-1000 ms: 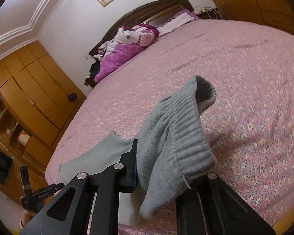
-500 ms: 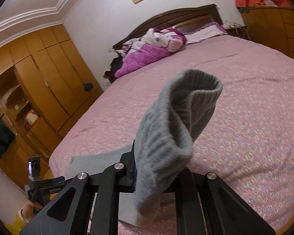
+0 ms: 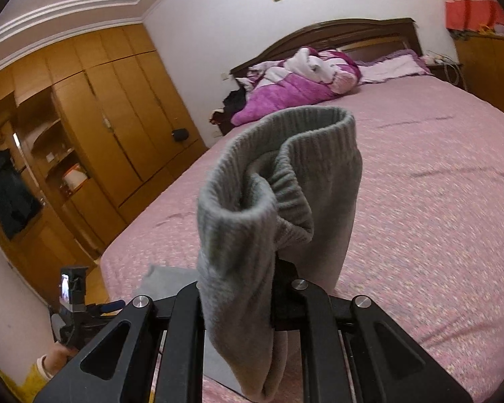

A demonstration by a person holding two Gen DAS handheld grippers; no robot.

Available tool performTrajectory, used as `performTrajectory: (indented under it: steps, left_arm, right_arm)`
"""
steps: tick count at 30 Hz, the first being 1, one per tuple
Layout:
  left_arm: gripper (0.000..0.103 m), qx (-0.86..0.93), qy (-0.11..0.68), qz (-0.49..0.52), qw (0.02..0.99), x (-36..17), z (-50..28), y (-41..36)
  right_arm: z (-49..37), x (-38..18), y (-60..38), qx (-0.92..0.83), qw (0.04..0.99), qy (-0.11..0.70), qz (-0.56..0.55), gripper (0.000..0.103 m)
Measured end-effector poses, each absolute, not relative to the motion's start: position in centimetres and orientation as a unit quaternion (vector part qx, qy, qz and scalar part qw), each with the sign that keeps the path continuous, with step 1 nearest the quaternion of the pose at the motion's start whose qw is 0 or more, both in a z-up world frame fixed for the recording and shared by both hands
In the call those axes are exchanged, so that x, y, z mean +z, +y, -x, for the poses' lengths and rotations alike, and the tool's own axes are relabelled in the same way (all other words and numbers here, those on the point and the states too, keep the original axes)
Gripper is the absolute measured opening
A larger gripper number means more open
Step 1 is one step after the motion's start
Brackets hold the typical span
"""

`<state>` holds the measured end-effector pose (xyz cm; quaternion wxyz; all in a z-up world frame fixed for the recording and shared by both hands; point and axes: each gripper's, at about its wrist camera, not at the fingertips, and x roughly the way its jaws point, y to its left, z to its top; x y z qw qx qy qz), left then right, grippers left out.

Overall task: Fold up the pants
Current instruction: 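Carry the raised waistband with the right tool over the pants and lower it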

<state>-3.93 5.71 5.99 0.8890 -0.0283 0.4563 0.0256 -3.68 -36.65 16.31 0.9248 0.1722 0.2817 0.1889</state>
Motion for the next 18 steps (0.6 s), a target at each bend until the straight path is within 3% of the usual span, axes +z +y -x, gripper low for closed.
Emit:
performTrajectory:
  steps: [18]
  left_arm:
    - [0.085,0.060,0.440,0.062,0.894,7.0,4.7,10.3]
  right_arm:
    - [-0.7,18.3,-25.1,0.281,0.907,0.292,-0.115,0.007]
